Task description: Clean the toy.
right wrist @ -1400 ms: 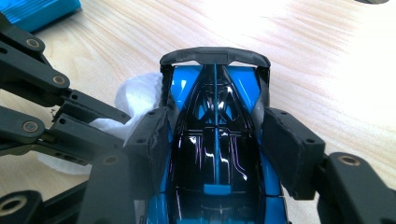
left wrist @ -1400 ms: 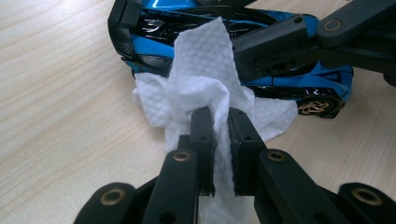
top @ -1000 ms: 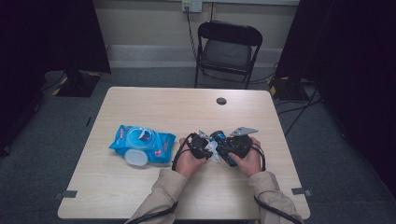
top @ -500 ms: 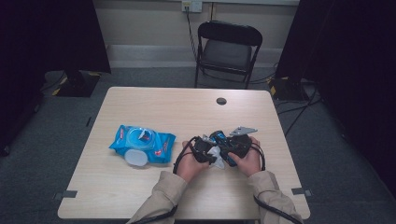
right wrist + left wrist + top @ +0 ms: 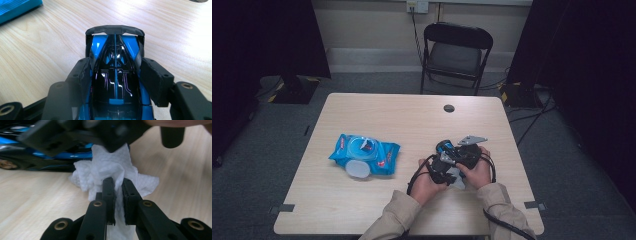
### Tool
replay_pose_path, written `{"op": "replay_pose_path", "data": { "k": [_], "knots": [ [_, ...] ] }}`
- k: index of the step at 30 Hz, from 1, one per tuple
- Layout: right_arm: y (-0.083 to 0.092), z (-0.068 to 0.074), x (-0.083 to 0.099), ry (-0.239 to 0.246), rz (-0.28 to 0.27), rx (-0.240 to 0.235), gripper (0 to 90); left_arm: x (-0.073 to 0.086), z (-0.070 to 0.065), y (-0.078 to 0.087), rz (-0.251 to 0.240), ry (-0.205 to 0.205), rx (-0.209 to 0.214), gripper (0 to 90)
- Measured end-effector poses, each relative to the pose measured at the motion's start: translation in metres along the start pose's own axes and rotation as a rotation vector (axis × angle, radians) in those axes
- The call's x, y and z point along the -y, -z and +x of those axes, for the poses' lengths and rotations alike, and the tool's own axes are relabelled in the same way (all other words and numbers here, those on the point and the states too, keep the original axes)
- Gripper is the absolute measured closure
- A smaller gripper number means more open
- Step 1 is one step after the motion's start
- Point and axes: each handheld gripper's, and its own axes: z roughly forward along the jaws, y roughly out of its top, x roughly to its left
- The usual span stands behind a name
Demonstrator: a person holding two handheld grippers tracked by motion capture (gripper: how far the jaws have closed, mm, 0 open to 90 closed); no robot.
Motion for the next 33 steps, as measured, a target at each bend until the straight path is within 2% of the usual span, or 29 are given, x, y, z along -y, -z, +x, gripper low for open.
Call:
{"op": "replay_pose_path", "data": {
  "k": [5, 6, 12, 13, 15, 21, 24, 25, 26, 30, 33],
  "knots": [
    [0.0, 0.0, 0.0, 0.0, 0.0, 0.001, 42.2, 0.001, -0.006, -0.001, 0.001, 0.007, 0.03, 82.6],
    [0.0, 0.0, 0.0, 0.0, 0.0, 0.001, 42.2, 0.001, -0.006, 0.0, 0.007, -0.009, 0.03, 82.6],
    [0.0, 0.0, 0.001, -0.002, -0.006, 0.001, 42.2, 0.001, -0.002, 0.017, -0.028, -0.001, 0.013, 82.6],
    [0.0, 0.0, 0.0, -0.001, -0.003, 0.004, 42.2, 0.0, 0.003, 0.025, -0.029, -0.006, -0.004, 82.6],
    [0.0, 0.001, 0.0, 0.002, -0.002, 0.004, 42.2, 0.0, 0.005, 0.029, -0.042, -0.002, -0.015, 82.6],
    [0.0, 0.001, 0.001, -0.004, -0.009, 0.006, 42.2, -0.001, 0.026, 0.048, -0.08, 0.023, -0.075, 82.5],
    [0.0, 0.001, 0.001, -0.004, -0.009, 0.005, 42.2, -0.002, 0.037, 0.052, -0.108, 0.043, -0.097, 82.6],
    [0.0, 0.0, 0.001, -0.002, -0.008, 0.002, 42.2, -0.003, 0.045, 0.054, -0.117, 0.059, -0.11, 82.6],
    [0.0, 0.0, 0.001, -0.002, -0.008, 0.002, 42.2, -0.003, 0.045, 0.054, -0.117, 0.059, -0.11, 82.6],
    [0.0, 0.0, 0.001, -0.001, -0.009, 0.0, 42.2, -0.005, 0.06, 0.055, -0.13, 0.078, -0.147, 82.5],
    [0.0, 0.0, 0.001, -0.001, -0.01, 0.0, 42.2, -0.006, 0.067, 0.052, -0.142, 0.103, -0.146, 82.5]
  ]
}}
